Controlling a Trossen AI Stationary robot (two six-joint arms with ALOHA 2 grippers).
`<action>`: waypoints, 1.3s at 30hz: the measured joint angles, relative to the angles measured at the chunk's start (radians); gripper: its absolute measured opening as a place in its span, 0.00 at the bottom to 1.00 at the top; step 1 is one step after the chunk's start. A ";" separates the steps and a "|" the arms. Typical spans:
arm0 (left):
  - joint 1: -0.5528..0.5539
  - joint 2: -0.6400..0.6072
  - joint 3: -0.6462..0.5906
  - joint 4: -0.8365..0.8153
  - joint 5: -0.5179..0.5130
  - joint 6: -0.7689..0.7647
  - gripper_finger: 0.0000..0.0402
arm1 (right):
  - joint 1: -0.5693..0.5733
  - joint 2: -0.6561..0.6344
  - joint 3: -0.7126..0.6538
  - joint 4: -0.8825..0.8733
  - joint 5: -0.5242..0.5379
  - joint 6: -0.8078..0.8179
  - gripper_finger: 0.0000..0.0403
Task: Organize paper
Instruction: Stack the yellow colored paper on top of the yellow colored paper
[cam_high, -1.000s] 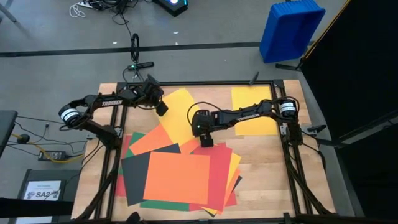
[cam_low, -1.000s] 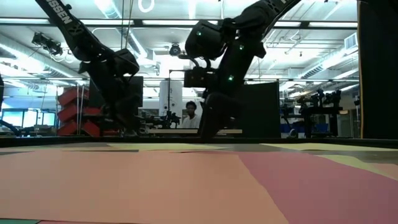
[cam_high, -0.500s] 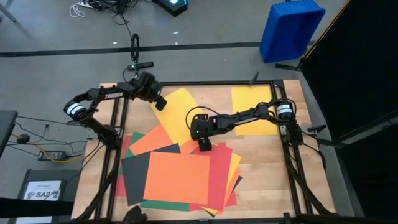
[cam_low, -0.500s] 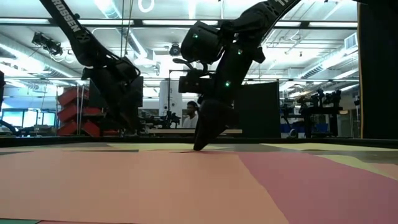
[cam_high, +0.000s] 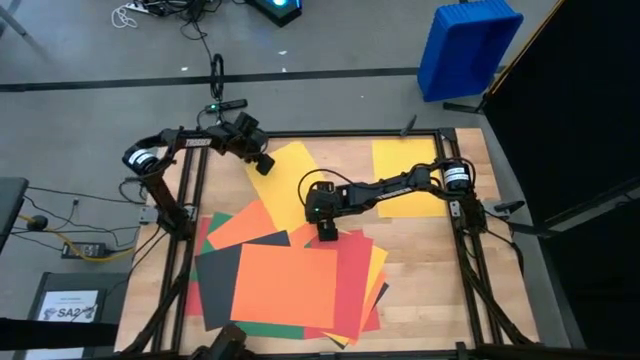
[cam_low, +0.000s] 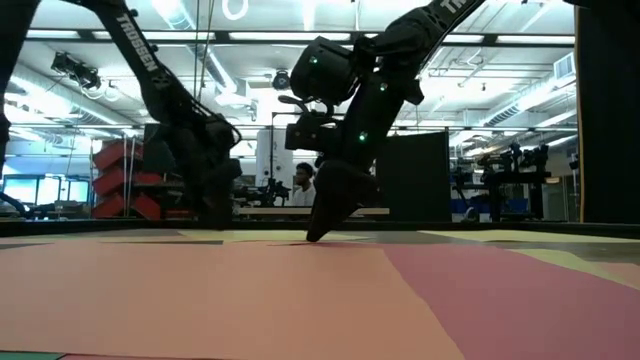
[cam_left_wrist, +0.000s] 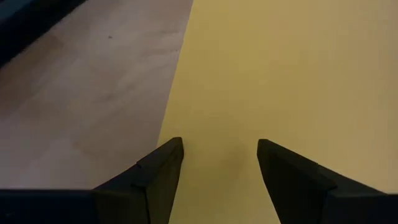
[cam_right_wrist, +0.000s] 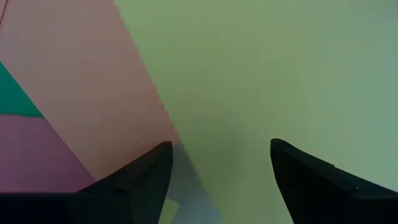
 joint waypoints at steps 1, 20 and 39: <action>-0.005 0.000 0.003 -0.001 0.000 -0.001 0.48 | 0.000 0.000 0.000 0.001 0.001 0.000 0.61; -0.016 -0.016 0.092 -0.124 -0.163 0.054 0.47 | -0.008 0.001 0.000 0.003 0.000 0.016 0.60; 0.020 0.065 0.100 -0.164 0.027 0.060 0.47 | -0.012 0.002 -0.001 0.017 -0.003 0.048 0.58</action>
